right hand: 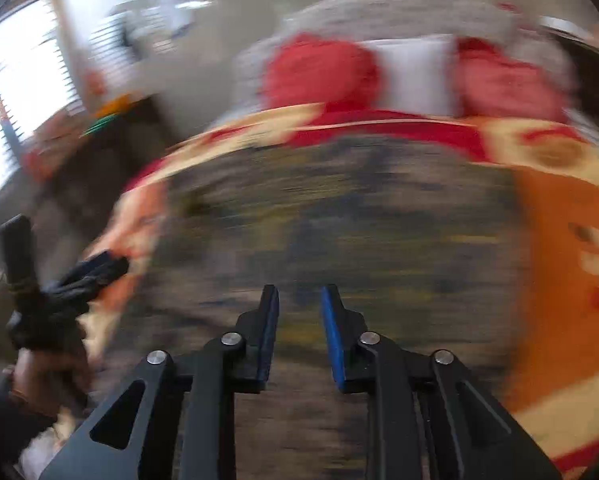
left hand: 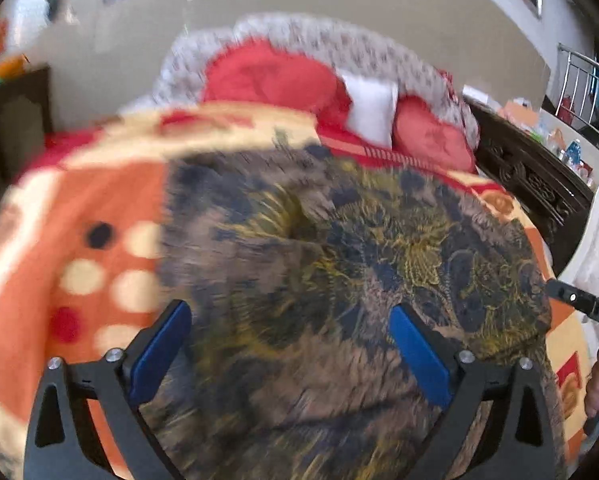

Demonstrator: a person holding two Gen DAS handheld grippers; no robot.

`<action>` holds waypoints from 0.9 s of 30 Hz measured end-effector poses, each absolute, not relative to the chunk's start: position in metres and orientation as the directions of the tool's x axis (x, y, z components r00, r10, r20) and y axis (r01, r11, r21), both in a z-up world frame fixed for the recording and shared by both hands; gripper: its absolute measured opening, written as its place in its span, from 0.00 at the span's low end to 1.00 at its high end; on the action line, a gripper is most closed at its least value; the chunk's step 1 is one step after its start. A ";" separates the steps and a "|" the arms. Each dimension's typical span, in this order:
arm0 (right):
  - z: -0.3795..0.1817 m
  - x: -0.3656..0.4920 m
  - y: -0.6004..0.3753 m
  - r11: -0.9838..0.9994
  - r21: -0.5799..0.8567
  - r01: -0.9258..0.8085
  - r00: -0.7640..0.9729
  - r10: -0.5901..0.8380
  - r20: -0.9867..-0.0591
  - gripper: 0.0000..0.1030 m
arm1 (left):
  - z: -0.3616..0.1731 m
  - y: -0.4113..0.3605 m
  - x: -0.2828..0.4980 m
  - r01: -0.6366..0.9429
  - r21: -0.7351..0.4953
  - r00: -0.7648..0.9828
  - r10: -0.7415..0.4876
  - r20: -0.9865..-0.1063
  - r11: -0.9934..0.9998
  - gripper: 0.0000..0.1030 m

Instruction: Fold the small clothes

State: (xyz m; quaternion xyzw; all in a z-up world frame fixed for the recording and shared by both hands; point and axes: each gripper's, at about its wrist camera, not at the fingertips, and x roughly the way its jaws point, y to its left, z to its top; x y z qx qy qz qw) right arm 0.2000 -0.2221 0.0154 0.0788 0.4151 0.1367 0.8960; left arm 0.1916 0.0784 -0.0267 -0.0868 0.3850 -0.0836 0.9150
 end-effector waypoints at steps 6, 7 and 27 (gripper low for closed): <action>-0.027 0.223 -0.258 0.979 0.163 -0.121 0.547 0.203 -0.812 0.09 | -0.064 0.103 0.198 -0.027 -0.199 0.669 -0.130 -0.731 0.980 0.43; -0.039 0.222 -0.259 0.982 0.138 -0.129 0.545 0.187 -0.817 0.05 | -0.065 0.103 0.198 -0.021 -0.199 0.668 -0.134 -0.732 0.980 0.43; -0.020 0.319 -0.272 1.000 0.009 0.021 0.557 -0.004 -0.830 0.15 | -0.065 0.098 0.195 -0.008 -0.175 0.673 -0.124 -0.730 0.985 0.45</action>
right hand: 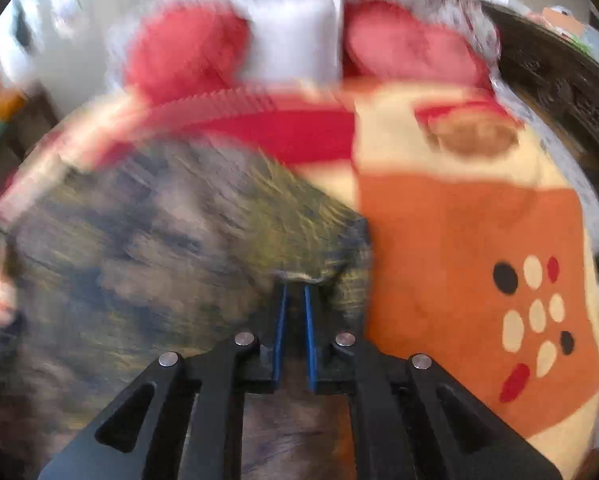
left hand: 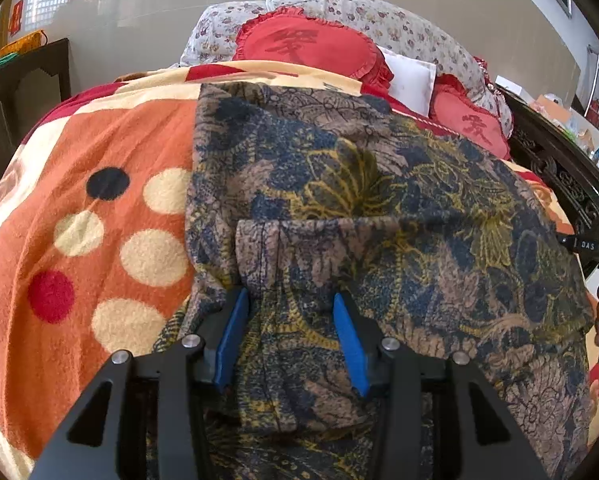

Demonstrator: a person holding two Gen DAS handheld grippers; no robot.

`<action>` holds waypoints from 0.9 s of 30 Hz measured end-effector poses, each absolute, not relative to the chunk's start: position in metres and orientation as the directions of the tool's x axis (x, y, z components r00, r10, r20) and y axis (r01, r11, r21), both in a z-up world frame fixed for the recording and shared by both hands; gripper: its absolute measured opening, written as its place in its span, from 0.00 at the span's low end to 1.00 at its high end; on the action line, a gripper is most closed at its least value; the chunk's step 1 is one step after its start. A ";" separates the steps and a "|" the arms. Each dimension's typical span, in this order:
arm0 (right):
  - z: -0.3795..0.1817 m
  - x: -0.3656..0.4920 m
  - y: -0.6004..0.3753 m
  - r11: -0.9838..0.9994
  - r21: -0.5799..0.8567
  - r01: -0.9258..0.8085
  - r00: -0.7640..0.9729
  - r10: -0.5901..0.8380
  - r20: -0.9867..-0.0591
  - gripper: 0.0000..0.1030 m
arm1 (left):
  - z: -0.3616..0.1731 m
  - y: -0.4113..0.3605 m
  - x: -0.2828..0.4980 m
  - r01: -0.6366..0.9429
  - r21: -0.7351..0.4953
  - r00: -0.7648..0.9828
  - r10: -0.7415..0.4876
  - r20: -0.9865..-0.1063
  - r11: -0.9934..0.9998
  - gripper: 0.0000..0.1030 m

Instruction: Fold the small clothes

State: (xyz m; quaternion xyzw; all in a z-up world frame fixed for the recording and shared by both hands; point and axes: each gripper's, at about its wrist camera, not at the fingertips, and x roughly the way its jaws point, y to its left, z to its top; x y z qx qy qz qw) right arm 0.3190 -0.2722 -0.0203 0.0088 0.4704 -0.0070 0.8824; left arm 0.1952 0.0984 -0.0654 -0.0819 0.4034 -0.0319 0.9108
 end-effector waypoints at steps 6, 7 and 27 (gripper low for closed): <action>0.011 0.303 -0.251 1.000 -0.006 0.010 0.608 -0.010 -0.794 0.15 | -0.066 0.100 0.196 -0.009 -0.170 0.672 -0.120 -0.730 0.985 0.46; 0.022 0.286 -0.243 0.999 0.025 -0.023 0.655 0.034 -0.755 0.15 | -0.066 0.100 0.196 -0.009 -0.166 0.673 -0.117 -0.731 0.986 0.46; -0.045 0.204 -0.201 0.993 0.091 -0.070 0.658 0.115 -0.744 0.30 | -0.049 0.015 0.115 -0.010 -0.079 0.637 -0.054 -0.769 0.997 0.90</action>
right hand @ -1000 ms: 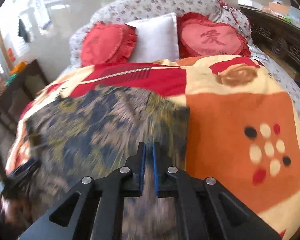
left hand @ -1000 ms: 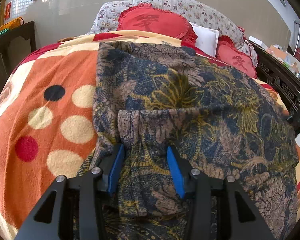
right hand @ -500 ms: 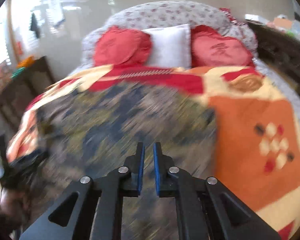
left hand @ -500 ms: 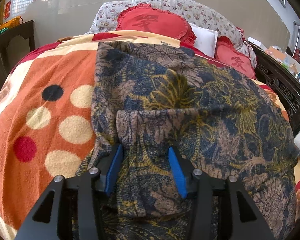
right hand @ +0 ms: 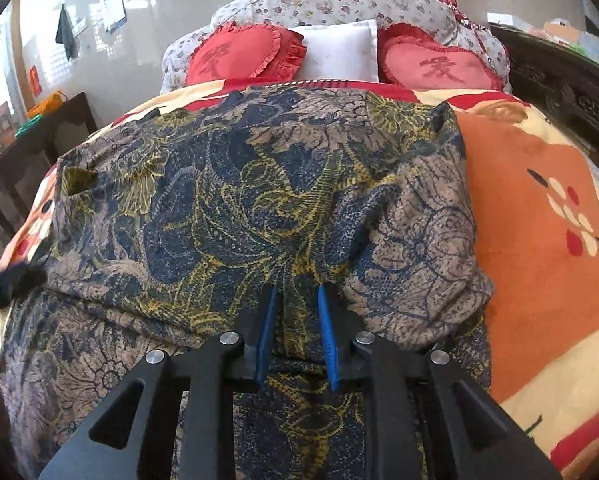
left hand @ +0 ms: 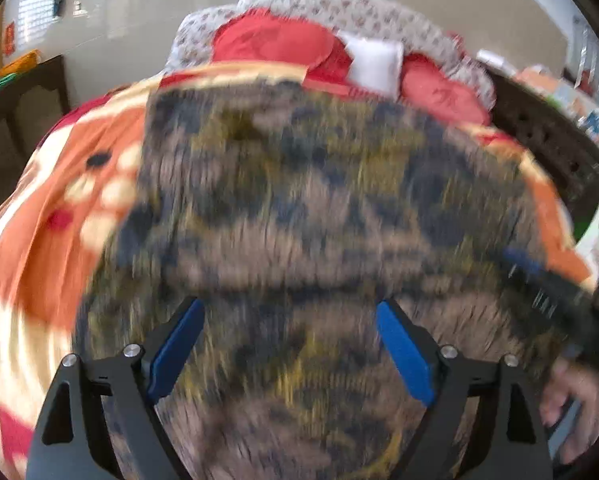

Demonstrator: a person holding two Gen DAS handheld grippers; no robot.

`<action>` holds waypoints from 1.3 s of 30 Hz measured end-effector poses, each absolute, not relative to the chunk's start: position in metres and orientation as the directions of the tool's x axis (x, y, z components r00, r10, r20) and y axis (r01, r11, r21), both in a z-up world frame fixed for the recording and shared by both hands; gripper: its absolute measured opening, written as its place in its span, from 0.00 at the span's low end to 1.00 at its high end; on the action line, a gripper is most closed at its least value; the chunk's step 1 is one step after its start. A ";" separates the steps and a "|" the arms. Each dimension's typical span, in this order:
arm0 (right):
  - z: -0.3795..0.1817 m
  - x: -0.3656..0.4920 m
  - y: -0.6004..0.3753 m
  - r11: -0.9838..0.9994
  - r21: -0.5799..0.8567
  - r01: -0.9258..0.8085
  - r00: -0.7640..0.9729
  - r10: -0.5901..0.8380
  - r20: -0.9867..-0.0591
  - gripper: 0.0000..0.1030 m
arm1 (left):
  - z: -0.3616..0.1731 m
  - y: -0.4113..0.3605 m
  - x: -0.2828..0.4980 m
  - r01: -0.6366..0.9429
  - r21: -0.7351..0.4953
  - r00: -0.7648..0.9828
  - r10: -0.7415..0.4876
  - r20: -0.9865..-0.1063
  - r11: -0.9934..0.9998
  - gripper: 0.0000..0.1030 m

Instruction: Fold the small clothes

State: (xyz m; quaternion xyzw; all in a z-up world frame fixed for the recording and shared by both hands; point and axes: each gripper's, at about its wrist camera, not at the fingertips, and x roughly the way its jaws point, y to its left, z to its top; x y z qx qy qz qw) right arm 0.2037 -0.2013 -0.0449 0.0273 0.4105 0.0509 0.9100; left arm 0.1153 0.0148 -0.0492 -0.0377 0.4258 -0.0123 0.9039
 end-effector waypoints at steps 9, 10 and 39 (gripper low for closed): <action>-0.043 0.209 -0.202 0.994 0.084 -0.071 0.658 0.110 -0.745 0.30 | -0.070 0.002 0.113 -0.026 -0.014 0.596 0.004 -0.803 1.000 1.00; -0.043 0.208 -0.203 0.993 0.091 -0.071 0.658 0.115 -0.744 0.30 | -0.069 0.002 0.114 -0.026 -0.019 0.597 0.000 -0.803 0.999 1.00; -0.044 0.210 -0.203 0.994 0.086 -0.072 0.644 0.112 -0.757 0.31 | -0.069 0.000 0.113 -0.025 -0.014 0.597 0.004 -0.802 1.000 1.00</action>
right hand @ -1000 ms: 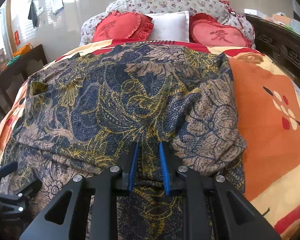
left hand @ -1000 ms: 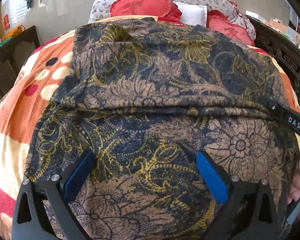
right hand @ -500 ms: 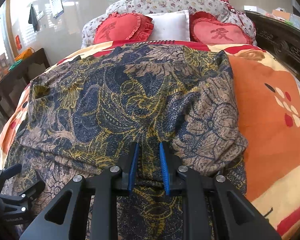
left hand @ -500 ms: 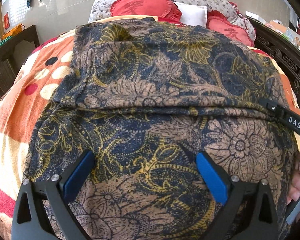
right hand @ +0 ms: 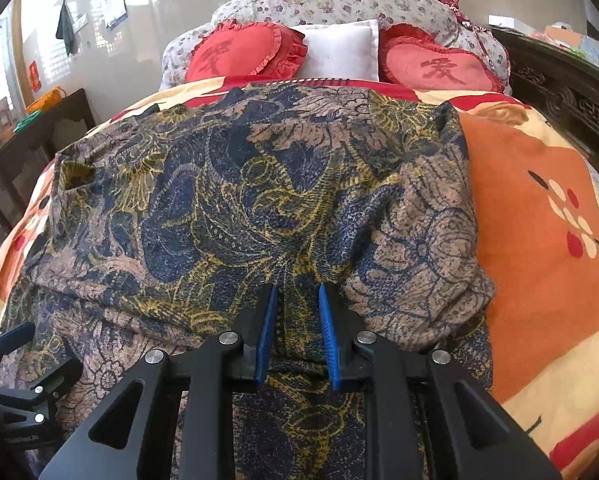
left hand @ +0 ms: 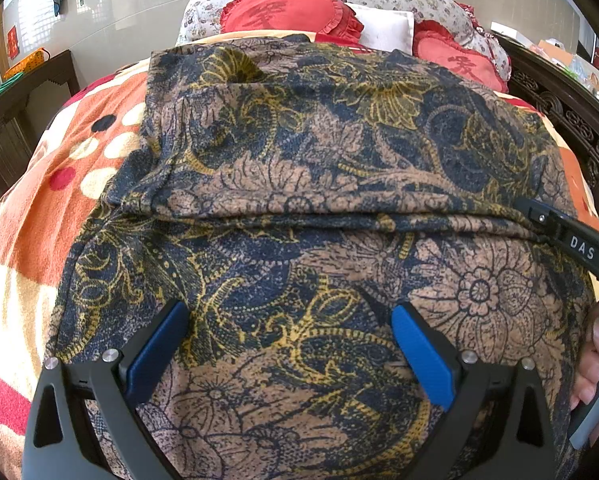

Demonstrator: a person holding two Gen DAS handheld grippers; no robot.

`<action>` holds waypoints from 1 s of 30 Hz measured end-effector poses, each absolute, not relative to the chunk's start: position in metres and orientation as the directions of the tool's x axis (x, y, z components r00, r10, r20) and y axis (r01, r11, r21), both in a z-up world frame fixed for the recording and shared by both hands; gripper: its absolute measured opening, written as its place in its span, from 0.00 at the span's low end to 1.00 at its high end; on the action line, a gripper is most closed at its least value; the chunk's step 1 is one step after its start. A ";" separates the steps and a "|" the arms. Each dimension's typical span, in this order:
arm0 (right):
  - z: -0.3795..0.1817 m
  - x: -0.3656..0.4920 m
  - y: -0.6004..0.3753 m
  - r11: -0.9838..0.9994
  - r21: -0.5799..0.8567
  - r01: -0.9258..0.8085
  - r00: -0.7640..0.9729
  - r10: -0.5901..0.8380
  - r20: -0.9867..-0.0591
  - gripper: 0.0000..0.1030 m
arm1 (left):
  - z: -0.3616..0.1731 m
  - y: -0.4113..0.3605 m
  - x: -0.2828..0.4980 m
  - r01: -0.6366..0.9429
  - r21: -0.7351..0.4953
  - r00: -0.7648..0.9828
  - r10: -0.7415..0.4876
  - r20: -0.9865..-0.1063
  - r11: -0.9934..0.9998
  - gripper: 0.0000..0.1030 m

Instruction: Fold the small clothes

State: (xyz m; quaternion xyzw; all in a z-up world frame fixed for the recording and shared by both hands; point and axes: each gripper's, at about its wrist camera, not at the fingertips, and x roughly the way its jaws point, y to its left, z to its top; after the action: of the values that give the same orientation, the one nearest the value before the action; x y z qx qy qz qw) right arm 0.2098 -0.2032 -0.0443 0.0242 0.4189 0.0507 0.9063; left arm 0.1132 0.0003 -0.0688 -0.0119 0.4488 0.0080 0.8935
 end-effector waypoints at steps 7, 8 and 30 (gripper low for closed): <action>-0.045 0.211 -0.205 0.992 0.103 -0.070 0.641 0.124 -0.757 0.31 | -0.069 0.000 0.114 -0.025 -0.014 0.597 0.003 -0.802 1.000 1.00; -0.045 0.211 -0.205 0.992 0.104 -0.070 0.640 0.125 -0.758 0.31 | -0.069 0.001 0.113 -0.025 -0.016 0.597 0.002 -0.802 1.000 1.00; -0.045 0.211 -0.205 0.992 0.102 -0.070 0.640 0.123 -0.759 0.31 | -0.069 0.001 0.113 -0.024 -0.015 0.597 0.002 -0.802 1.000 1.00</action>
State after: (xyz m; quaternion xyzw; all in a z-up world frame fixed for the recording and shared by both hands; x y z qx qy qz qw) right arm 0.2115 -0.2048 -0.0452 0.0316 0.4211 0.0533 0.9049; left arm 0.1133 0.0006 -0.0693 -0.0122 0.4486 0.0075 0.8936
